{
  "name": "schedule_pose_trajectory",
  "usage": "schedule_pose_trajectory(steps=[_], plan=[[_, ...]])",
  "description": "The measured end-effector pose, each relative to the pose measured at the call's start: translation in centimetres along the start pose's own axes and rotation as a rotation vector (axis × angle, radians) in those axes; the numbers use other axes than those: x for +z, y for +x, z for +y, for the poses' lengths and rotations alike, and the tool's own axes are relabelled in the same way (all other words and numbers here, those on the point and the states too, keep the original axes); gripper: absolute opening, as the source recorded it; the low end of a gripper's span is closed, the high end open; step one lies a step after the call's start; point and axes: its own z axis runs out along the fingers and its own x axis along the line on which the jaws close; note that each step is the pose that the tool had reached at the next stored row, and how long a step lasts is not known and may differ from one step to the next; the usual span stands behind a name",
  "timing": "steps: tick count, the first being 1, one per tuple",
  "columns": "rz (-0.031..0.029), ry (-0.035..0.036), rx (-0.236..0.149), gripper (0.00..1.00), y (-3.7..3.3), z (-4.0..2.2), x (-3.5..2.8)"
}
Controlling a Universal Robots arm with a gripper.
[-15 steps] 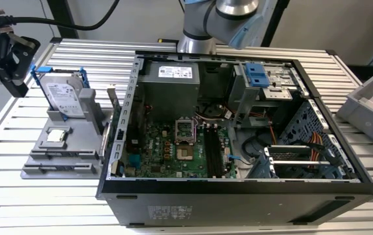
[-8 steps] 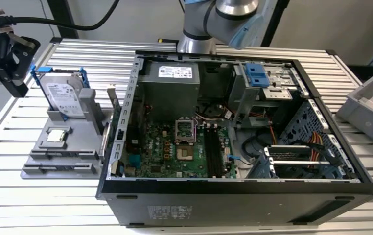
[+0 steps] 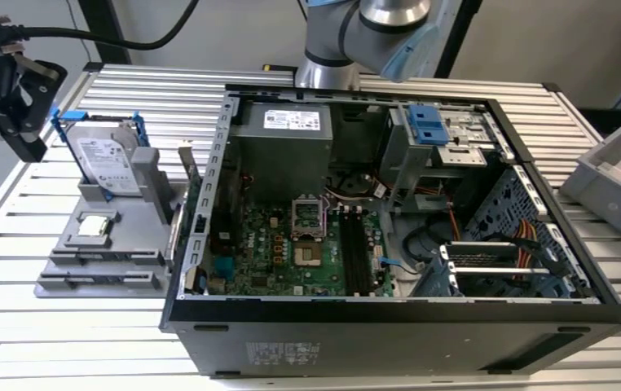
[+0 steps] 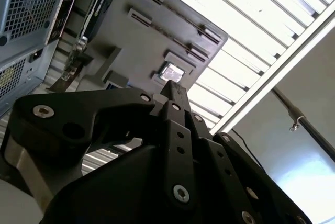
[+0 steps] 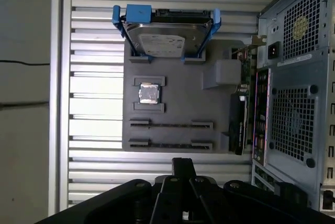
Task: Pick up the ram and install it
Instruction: 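Pick up the ram and move it above insertion slot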
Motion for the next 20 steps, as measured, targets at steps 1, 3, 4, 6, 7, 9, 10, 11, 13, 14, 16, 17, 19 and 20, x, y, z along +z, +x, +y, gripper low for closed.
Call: schedule_pose_trajectory(steps=[1, 3, 4, 6, 7, 9, 10, 11, 13, 14, 16, 17, 19, 20], plan=[[0.0003, -0.0002, -0.008, 0.0, 0.0, 0.0, 0.0], [0.0012, -0.0005, -0.025, 0.0, 0.0, 0.0, 0.01], [0.0016, -0.0007, -0.035, 0.0, 0.0, 0.0, 0.01], [0.0025, -0.001, -0.053, 0.0, 0.0, 0.0, 0.0], [0.0029, -0.0012, -0.061, 0.0, 0.0, 0.0, 0.0], [0.0037, -0.0015, -0.077, 0.0, 0.0, 0.0, 0.0], [0.004, -0.0017, -0.085, 0.0, 0.0, 0.0, 0.01], [0.0044, -0.0018, -0.093, 0.0, 0.0, 0.0, 0.01], [0.0053, -0.0021, -0.109, 0.0, 0.0, 0.0, 0.0], [0.0057, -0.0022, -0.117, 0.0, 0.0, 0.0, 0.0], [0.0064, -0.0025, -0.133, 0.0, 0.0, 0.0, 0.0], [0.0068, -0.0027, -0.142, 0.0, 0.0, 0.0, 0.0], [0.0076, -0.0031, -0.159, 0.0, 0.0, 0.0, 0.01], [0.0081, -0.0032, -0.168, 0.0, 0.0, 0.0, 0.0]])
